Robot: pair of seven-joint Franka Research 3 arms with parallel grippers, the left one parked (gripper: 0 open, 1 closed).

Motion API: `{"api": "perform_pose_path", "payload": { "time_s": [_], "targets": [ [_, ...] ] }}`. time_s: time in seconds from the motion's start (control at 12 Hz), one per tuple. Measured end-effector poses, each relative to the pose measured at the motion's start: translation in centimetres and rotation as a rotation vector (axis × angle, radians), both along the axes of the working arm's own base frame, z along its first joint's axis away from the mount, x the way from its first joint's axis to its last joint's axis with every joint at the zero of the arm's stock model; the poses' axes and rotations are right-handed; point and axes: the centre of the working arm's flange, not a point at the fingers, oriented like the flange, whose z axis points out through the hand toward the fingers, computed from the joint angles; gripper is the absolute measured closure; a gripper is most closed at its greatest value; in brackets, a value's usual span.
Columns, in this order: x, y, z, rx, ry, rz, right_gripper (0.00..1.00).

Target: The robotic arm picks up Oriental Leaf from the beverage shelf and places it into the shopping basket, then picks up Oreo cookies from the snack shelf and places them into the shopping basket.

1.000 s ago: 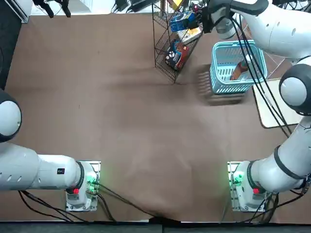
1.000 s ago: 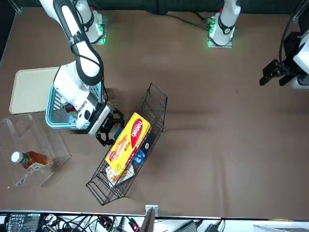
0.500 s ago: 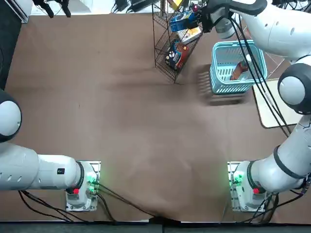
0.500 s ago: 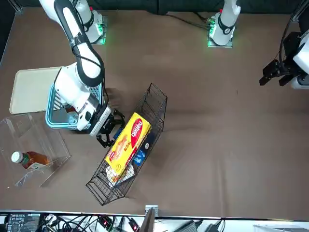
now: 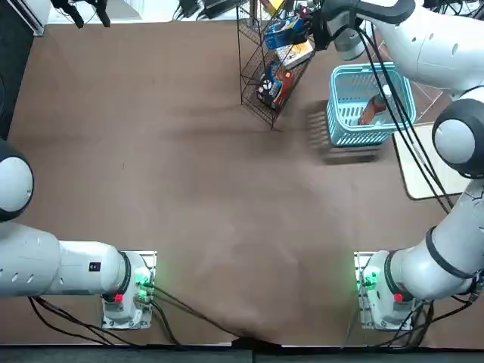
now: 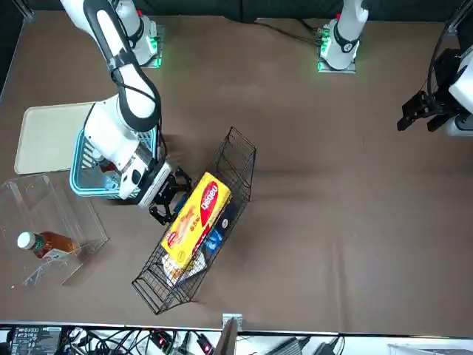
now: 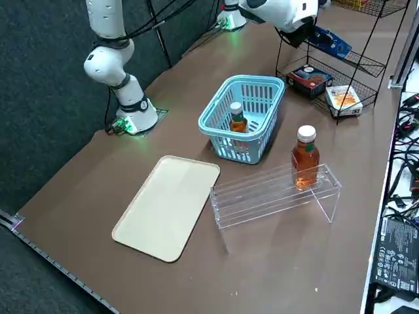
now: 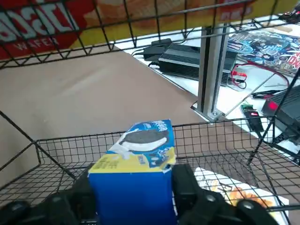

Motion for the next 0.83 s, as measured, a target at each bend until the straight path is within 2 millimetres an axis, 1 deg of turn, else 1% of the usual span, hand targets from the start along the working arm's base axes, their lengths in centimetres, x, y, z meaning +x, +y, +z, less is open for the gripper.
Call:
{"api": "perform_pose_path", "payload": {
  "time_s": [0.08,0.17,0.33,0.58,0.67,0.83],
  "targets": [
    [0.1,-0.1,0.1,-0.003,-0.006,-0.007,0.28],
    [0.1,-0.1,0.1,-0.004,-0.008,-0.010,0.31],
    [0.0,0.1,0.2,-0.003,-0.012,-0.011,0.33],
    [0.0,0.3,0.4,-0.002,-0.015,-0.015,0.33],
    [0.0,0.3,0.5,-0.001,-0.018,-0.016,0.33],
    [0.2,0.4,1.1,0.004,-0.028,-0.016,0.36]
  ]
}}
